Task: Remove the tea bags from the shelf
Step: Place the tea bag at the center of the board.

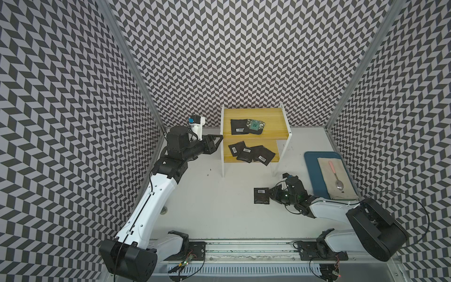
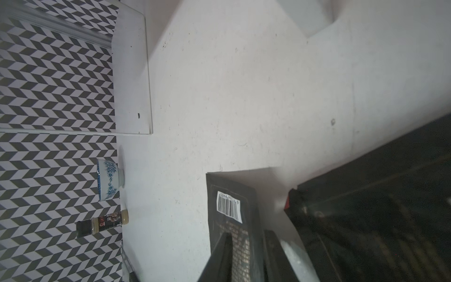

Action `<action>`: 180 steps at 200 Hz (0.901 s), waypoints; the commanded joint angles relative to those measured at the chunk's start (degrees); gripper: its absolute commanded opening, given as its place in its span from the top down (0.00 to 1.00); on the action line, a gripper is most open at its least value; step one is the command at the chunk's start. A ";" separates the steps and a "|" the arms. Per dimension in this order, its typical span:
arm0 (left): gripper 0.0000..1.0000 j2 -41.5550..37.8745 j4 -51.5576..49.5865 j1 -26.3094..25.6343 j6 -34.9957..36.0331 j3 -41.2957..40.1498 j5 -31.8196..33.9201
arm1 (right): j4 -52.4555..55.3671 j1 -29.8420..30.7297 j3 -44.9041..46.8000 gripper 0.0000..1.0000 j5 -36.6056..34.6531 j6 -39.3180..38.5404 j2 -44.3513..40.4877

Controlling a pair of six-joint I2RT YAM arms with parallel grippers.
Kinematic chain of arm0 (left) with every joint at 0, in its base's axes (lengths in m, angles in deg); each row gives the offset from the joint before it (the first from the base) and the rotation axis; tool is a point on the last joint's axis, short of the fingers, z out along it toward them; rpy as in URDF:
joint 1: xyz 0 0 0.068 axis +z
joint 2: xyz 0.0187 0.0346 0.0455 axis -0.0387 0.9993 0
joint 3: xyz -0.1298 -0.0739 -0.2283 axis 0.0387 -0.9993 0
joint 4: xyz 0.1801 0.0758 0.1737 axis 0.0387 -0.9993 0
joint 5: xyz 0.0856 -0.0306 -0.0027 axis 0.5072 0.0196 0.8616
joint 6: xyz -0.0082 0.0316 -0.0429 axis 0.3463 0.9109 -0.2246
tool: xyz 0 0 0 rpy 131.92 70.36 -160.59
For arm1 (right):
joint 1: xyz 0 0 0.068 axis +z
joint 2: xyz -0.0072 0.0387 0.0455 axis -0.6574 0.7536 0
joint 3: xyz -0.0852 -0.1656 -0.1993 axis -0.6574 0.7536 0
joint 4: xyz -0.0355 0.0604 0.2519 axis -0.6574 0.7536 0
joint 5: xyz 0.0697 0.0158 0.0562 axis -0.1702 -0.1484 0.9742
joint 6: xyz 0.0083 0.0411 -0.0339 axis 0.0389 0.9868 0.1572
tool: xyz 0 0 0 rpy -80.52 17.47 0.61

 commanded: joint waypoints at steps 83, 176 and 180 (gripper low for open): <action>0.52 -0.70 -0.31 0.38 0.51 0.58 0.20 | 12.96 0.21 -4.23 0.71 -6.17 -5.57 -13.80; 0.52 0.02 -0.03 0.40 0.33 1.72 0.20 | 28.23 0.41 -18.07 0.48 -5.06 -14.12 -23.25; 0.52 0.01 -0.09 0.40 0.33 1.79 0.30 | 28.73 0.43 -18.95 0.47 -5.00 -14.46 -23.34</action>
